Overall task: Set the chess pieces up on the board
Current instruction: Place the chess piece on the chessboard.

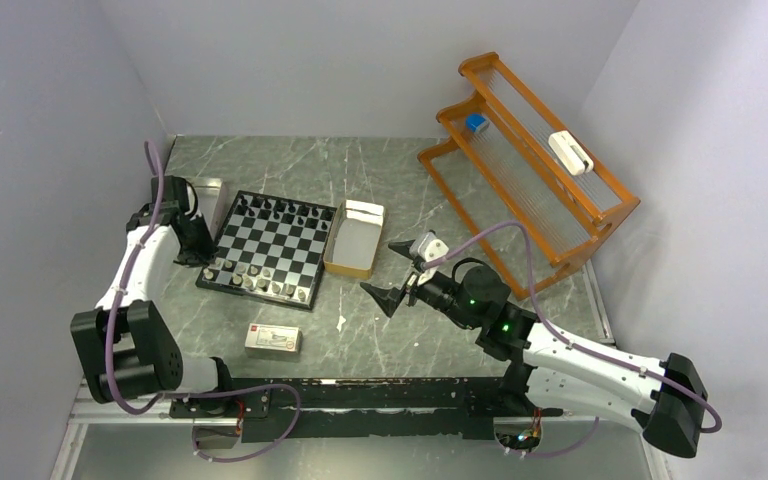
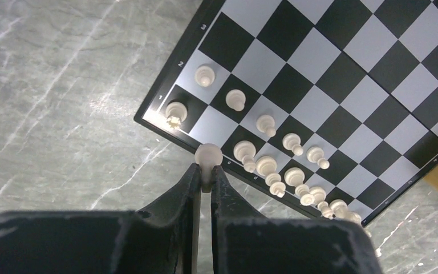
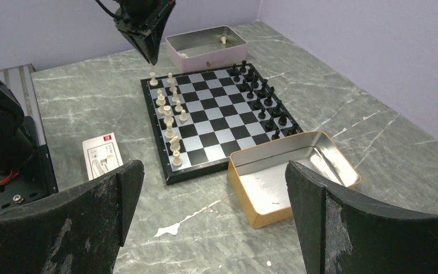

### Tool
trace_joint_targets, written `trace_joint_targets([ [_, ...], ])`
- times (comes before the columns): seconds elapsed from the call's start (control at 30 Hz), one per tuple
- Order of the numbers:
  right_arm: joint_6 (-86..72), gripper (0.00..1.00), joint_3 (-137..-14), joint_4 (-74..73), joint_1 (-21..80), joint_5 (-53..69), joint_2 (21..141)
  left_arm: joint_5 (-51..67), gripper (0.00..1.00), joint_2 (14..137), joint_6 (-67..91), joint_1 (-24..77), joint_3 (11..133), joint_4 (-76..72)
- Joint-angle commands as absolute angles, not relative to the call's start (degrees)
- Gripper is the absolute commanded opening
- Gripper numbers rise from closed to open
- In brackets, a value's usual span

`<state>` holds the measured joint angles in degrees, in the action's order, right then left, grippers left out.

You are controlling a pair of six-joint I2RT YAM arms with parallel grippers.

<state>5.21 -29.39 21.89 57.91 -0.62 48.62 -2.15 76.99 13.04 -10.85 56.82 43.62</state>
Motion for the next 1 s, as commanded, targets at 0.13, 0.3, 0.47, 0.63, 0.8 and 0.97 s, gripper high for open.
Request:
trace_joint_targets([
  [0.13,5.32,1.00,-29.62,22.26,57.75,-0.25,47.85,2.10,0.11,80.35,14.01,-11.24,55.46,40.45],
  [0.3,5.10,1.00,-29.54,21.99,57.79,-0.25,47.71,2.36,0.11,82.48,15.10,-11.25,54.25,39.23],
  [0.47,5.39,1.00,-29.55,21.97,57.76,-0.26,47.72,2.63,0.11,84.22,15.97,-11.21,53.23,38.47],
  [0.63,6.10,1.00,-30.22,21.18,57.77,-0.20,47.69,1.12,0.11,84.42,15.87,-11.25,53.22,38.26],
  [0.8,6.41,1.00,-29.74,21.40,57.75,-0.30,47.10,0.20,0.10,82.99,14.82,-11.23,52.57,36.55],
  [0.97,5.32,1.00,-29.03,21.86,57.82,-0.26,46.63,0.10,0.12,84.10,14.96,-11.25,51.99,36.09],
])
